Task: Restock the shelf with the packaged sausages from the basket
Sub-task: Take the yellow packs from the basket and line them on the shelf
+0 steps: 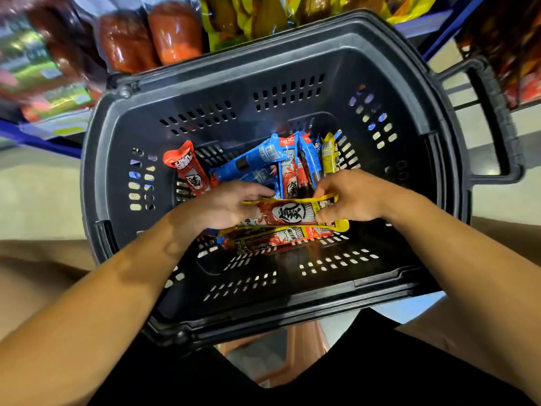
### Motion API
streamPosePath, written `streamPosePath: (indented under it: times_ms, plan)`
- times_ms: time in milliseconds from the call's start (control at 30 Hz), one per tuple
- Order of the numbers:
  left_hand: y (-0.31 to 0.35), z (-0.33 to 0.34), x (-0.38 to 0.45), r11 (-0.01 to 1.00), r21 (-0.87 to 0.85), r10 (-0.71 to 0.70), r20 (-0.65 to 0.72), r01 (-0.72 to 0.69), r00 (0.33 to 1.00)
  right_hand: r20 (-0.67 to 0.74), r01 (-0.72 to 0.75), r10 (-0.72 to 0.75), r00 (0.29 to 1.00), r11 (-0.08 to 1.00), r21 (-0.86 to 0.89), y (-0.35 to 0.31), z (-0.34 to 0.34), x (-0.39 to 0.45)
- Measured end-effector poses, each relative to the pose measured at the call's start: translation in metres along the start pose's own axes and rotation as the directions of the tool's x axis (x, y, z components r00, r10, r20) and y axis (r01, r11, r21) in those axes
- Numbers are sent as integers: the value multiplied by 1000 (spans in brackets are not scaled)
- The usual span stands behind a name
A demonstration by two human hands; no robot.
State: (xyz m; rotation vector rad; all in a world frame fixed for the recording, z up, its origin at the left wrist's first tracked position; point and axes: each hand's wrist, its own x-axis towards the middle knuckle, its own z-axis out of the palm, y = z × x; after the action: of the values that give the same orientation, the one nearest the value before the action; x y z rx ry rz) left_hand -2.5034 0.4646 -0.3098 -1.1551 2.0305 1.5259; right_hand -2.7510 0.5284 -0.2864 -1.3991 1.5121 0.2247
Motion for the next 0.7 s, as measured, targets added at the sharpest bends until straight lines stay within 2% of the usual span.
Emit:
streamPosePath:
  times_ms: [67,133,167,200,233,267,333,400,467,567,633,700]
  plan:
    - [-4,5,8,998,10,63,-246,-62,967,-15,-48,48,999,999,-23,0,0,2]
    - [-8,11,13,990,-40,97,-523,-139,847,-67,-114,113,991,993,-7,3,1,2]
    - [-11,16,15,977,-102,90,-596,-186,798,-106,-148,148,983,989,12,6,2,3]
    - [-17,21,17,965,-161,67,-618,-209,783,-137,-186,190,972,982,45,10,3,4]
    - [-22,29,21,960,-194,47,-598,-201,800,-157,-219,231,960,972,86,13,4,5]
    - [-30,37,25,973,-191,10,-536,-133,844,-168,-254,274,947,958,130,17,6,7]
    - [-45,55,34,989,-137,-95,-345,50,934,-190,-309,349,918,927,211,22,7,11]
    - [-62,72,42,987,-78,-156,-197,143,968,-207,-324,384,900,906,274,24,5,14]
    - [-74,85,46,979,-102,-189,-105,179,976,-223,-302,386,895,894,332,23,3,16]
    - [-79,98,53,964,-82,-260,-63,255,964,-252,-267,387,887,876,402,20,0,17]
    - [-82,103,59,965,39,-258,-46,260,965,-253,-254,391,885,861,442,17,0,20]
    - [-84,110,62,943,249,-223,-11,219,975,-241,-253,397,886,848,466,13,0,23]
